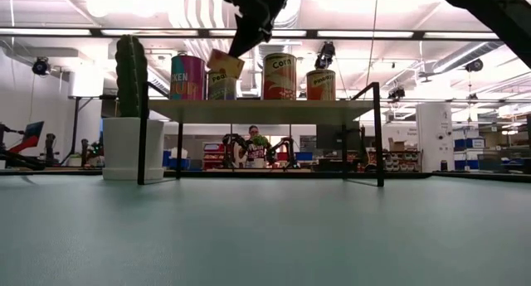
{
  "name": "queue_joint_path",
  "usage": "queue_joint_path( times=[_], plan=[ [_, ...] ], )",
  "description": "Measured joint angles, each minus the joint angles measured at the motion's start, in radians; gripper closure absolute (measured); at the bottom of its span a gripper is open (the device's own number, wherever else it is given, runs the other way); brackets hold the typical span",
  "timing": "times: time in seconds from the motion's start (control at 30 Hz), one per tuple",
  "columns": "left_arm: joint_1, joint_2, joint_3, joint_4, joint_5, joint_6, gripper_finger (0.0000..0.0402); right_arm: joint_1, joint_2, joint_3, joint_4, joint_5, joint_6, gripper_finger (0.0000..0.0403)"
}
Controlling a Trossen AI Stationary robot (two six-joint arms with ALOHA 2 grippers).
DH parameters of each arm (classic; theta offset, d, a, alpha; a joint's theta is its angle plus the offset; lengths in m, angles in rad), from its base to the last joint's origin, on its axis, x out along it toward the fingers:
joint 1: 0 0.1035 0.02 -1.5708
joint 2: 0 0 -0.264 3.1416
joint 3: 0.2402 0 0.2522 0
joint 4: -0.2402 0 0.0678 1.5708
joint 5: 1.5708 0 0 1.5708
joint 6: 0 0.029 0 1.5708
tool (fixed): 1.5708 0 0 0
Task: Pick and place cans onto a shelf
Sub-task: Put the canned pineapple rings on the shelf
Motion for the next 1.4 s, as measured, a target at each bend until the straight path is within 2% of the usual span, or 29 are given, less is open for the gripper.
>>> queue_joint_path(
  times=[0.27, 0.47, 0.77, 1.23, 1.4],
  plan=[
    [0.000, 0.000, 0.000, 0.000, 0.000, 0.000, 0.0402, -0.003, 0.036, -0.012, 0.000, 0.003, -0.035, 0.0394],
    [0.000, 0.000, 0.000, 0.000, 0.001, 0.000, 0.0402, -0.005, 0.060, -0.012, -0.001, 0.095, -0.077, 0.0394],
    [0.000, 0.000, 0.000, -0.001, 0.001, 0.000, 0.0402, -0.004, 0.066, -0.013, -0.001, 0.097, -0.101, 0.0393],
    [0.000, 0.000, 0.000, -0.001, 0.001, 0.000, 0.0402, -0.004, 0.066, -0.009, 0.001, 0.105, -0.095, 0.0318],
    [0.000, 0.000, 0.000, -0.001, 0.001, 0.000, 0.0402, 0.016, 0.062, 0.028, 0.000, 0.106, -0.077, 0.0309]
  ],
)
